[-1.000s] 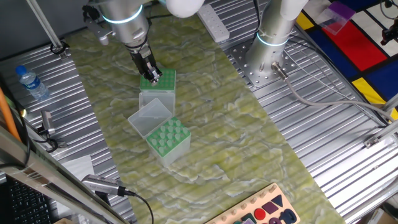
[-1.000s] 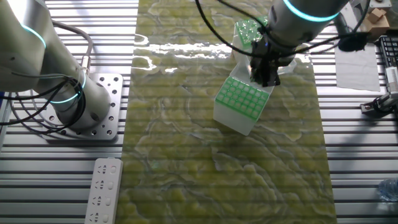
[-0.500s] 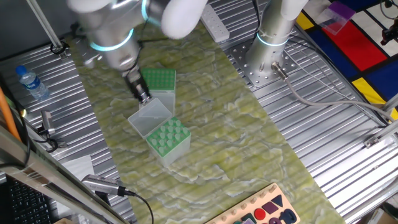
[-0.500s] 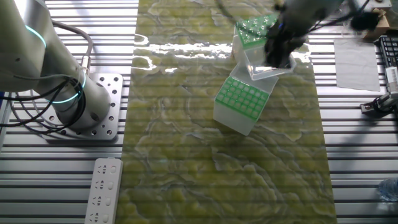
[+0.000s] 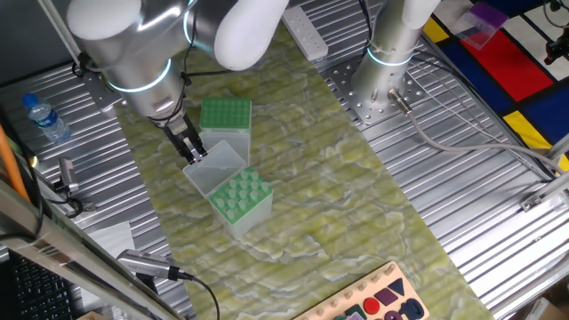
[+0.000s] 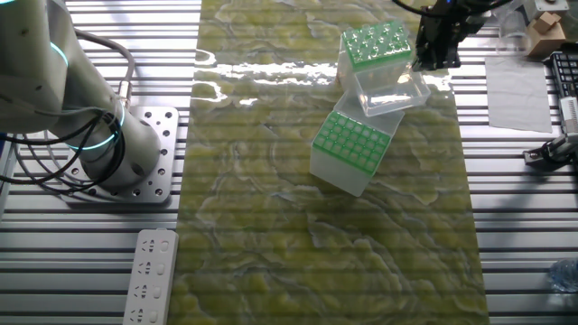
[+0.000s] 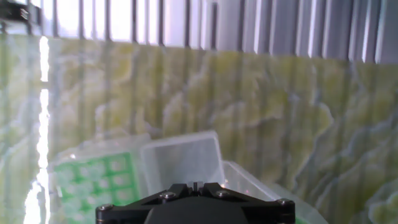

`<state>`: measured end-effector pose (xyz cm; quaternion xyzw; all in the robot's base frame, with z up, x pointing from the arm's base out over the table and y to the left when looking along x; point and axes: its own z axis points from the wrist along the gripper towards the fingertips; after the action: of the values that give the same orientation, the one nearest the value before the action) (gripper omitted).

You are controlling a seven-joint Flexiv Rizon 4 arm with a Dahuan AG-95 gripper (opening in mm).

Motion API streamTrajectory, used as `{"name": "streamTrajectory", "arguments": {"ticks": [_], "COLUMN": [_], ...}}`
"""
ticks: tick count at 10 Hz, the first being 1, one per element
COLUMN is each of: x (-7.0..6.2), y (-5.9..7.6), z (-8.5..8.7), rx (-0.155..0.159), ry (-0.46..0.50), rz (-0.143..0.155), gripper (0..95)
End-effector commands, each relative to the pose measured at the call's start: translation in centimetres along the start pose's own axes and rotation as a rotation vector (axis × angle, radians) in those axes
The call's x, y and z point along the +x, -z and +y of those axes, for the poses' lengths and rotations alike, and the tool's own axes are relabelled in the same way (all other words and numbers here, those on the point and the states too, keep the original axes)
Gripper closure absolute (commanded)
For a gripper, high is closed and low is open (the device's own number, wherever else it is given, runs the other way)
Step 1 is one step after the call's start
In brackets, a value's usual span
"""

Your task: Transfer all large pipette tips from one holder to another

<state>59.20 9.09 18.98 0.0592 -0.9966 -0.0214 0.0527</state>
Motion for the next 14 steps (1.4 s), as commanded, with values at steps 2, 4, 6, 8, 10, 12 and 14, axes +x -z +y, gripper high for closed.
{"name": "streamTrajectory", "arguments": {"ticks": [2, 4, 6, 8, 10, 12, 14], "x": [0.06, 0.11, 0.11, 0.11, 0.11, 0.11, 0.11], "y": [-0.09, -0.12, -0.12, -0.12, -0.12, -0.12, -0.12], "z": [-0.06, -0.09, -0.09, -0.09, -0.09, -0.09, -0.09], "rx": [0.009, 0.028, 0.012, -0.001, -0.019, -0.026, -0.018], "ry": [-0.018, -0.008, 0.041, 0.08, 0.076, 0.054, 0.018], "rz": [0.005, 0.016, 0.016, 0.018, 0.01, 0.012, -0.003], "gripper": [95.0, 95.0, 95.0, 95.0, 95.0, 95.0, 95.0]}}
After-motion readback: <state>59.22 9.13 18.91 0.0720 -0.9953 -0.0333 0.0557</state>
